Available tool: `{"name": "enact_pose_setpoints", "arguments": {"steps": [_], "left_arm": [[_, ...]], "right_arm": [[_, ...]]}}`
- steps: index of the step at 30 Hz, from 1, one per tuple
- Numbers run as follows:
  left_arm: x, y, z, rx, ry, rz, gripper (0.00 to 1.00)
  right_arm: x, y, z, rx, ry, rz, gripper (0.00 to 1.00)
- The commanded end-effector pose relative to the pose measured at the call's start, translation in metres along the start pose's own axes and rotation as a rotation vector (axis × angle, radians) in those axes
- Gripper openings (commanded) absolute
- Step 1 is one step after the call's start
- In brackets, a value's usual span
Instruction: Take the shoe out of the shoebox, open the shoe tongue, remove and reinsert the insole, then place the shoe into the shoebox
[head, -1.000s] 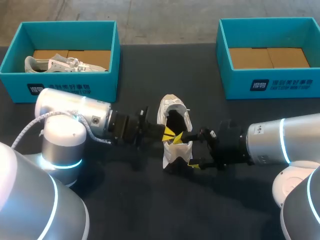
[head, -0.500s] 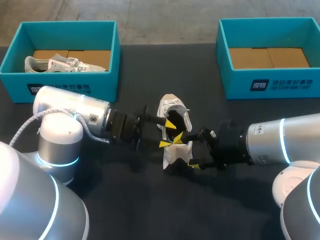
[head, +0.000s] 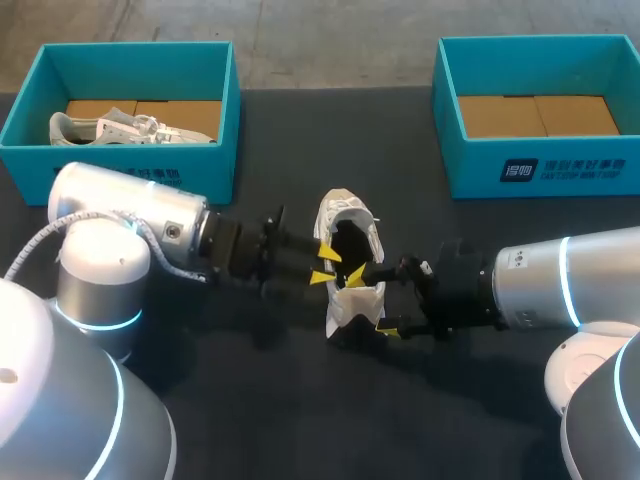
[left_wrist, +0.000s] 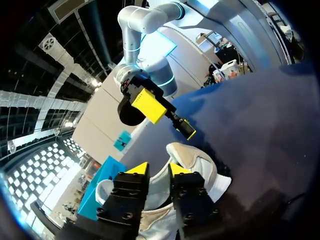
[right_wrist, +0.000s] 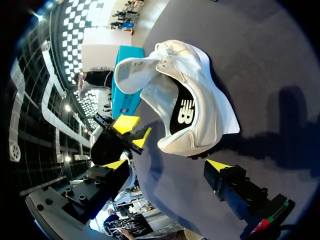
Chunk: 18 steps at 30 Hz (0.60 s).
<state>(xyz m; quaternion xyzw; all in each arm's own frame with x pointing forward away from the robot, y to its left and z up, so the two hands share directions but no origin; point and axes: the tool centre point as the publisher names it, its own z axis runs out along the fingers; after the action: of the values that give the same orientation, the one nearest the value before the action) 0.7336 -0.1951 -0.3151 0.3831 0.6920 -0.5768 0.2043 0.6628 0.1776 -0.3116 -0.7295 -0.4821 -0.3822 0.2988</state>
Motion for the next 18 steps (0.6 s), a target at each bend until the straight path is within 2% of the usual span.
{"name": "enact_pose_setpoints", "arguments": {"steps": [1, 11, 18], "left_arm": [[-0.004, -0.006, -0.008, -0.013, 0.023, -0.001, 0.00], [-0.009, -0.012, -0.017, -0.063, 0.111, -0.010, 0.00], [-0.012, -0.021, -0.022, -0.111, 0.216, -0.006, 0.00]], "right_arm": [[0.002, -0.001, -0.001, -0.004, -0.007, -0.001, 1.00], [-0.004, 0.003, -0.020, 0.000, -0.013, -0.005, 1.00], [-0.011, 0.012, -0.048, -0.001, -0.019, -0.005, 1.00]]}}
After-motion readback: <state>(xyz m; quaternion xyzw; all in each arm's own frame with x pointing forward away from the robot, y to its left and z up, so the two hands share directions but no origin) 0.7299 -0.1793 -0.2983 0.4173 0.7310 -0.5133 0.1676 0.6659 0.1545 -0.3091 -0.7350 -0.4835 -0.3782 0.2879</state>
